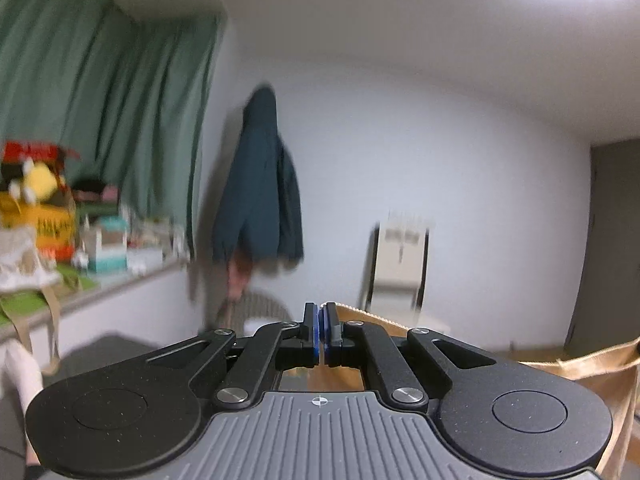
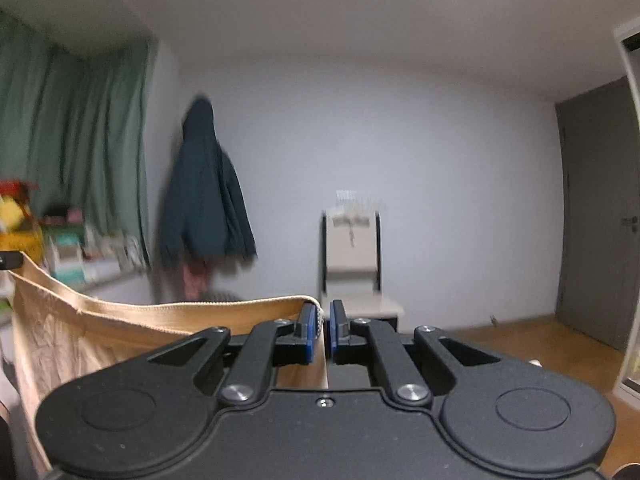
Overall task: Fold clothes
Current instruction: 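Lower the beige garment flat onto the bed with both grippers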
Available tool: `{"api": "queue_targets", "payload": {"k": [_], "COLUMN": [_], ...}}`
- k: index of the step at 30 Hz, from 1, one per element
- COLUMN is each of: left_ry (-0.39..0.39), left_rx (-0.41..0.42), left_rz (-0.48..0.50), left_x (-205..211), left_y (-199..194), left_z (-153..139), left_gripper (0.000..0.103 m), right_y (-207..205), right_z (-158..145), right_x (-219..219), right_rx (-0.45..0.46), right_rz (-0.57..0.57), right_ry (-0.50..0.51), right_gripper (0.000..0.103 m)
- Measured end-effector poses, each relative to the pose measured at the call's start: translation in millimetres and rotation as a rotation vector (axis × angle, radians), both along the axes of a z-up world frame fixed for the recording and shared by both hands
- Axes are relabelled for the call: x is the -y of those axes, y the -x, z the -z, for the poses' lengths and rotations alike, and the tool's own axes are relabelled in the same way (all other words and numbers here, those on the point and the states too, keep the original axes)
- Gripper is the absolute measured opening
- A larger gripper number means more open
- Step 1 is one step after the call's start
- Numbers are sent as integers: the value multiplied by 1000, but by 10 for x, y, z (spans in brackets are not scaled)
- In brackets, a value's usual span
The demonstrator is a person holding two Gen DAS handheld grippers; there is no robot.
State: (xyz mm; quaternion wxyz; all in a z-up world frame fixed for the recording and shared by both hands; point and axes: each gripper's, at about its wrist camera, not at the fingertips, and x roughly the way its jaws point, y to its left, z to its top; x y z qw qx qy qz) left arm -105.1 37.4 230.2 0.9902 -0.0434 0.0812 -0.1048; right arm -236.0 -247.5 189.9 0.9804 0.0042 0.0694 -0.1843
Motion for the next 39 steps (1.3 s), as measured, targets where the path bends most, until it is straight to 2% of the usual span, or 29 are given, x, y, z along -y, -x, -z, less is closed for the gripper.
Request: {"api": "queue_targets", "payload": {"k": [2, 5, 9, 11, 14, 17, 19, 21, 24, 26, 29, 32, 33, 39], "left_ry": [-32, -35, -51, -41, -9, -35, -48, -65, -112, -128, -129, -120, -122, -113], "left_rx": [-52, -97, -64, -18, 70, 121, 80, 12, -154, -304, -507, -618, -636, -682], "left_rz": [-5, -4, 4, 15, 36, 57, 75, 88, 86, 79, 58, 47, 43, 4], "left_x": [166, 396, 703, 805, 858, 880, 840, 790, 704, 662, 597, 582, 577, 469], "left_y": [-287, -669, -928, -949, -793, -544, -436, -343, -271, -242, -201, -82, -60, -41], "left_z": [128, 154, -100, -315, -585, -587, -319, 57, 891, 1507, 2252, 2613, 2675, 2847], "left_gripper": [1, 2, 1, 1, 2, 2, 2, 2, 2, 2, 2, 2, 2, 2], "right_y": [-302, -725, -1138, -1163, -977, -727, -605, -501, -431, -438, -432, -437, -322, -307], "right_z": [64, 67, -158, -315, -512, -494, -303, 66, 855, 1420, 1996, 2266, 2325, 2414], "right_x": [98, 189, 360, 431, 507, 573, 615, 605, 539, 522, 517, 460, 421, 317], "right_rx": [-50, -89, -71, -25, 64, 95, 61, -23, -225, -383, -566, -688, -715, -809], "right_rz": [14, 50, 107, 126, 138, 128, 111, 104, 87, 82, 89, 85, 84, 67], "right_ry": [-4, 18, 40, 34, 55, 64, 42, 19, -42, -128, -265, -325, -335, -317], "right_gripper": [6, 6, 6, 6, 6, 6, 6, 7, 6, 6, 6, 6, 6, 6]}}
